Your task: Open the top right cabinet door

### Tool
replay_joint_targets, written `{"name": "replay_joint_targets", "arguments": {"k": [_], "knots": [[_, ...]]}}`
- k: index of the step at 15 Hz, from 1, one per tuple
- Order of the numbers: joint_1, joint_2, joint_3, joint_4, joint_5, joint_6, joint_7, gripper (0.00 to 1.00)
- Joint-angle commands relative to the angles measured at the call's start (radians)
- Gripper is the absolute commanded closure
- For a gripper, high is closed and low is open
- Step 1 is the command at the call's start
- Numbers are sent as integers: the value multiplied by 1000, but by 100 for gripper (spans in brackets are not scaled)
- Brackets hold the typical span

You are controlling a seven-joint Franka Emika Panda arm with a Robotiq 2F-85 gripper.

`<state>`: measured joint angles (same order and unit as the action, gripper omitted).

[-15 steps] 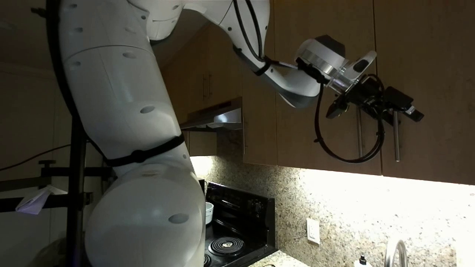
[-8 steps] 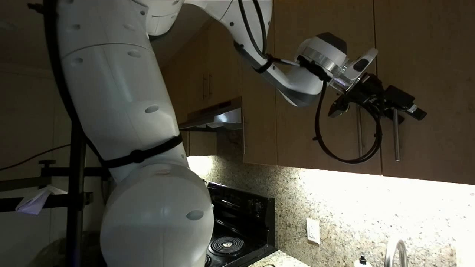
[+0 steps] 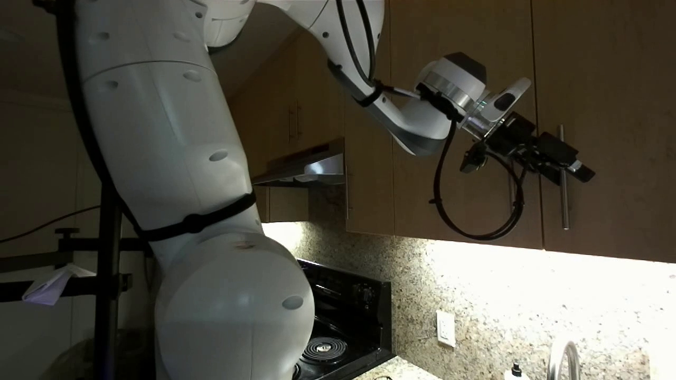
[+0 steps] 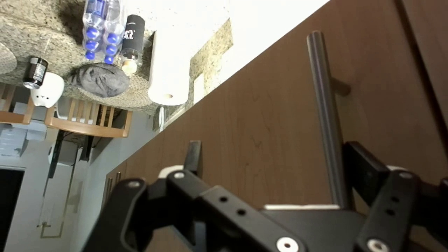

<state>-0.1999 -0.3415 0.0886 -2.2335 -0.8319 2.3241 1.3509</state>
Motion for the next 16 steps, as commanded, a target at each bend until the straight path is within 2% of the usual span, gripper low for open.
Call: {"name": "replay_joint_targets", "arguments": {"k": [1, 7, 10, 14, 16], "knots": [[4, -56, -30, -52, -8, -44, 60, 0], [-11, -101, -58, -91, -14, -42, 104, 0], [-11, -145, -76, -137, -30, 23, 81, 0], [1, -221, -135, -225, -9, 182, -51, 0], [-17, -253, -156, -258, 0, 228, -115, 0]]}}
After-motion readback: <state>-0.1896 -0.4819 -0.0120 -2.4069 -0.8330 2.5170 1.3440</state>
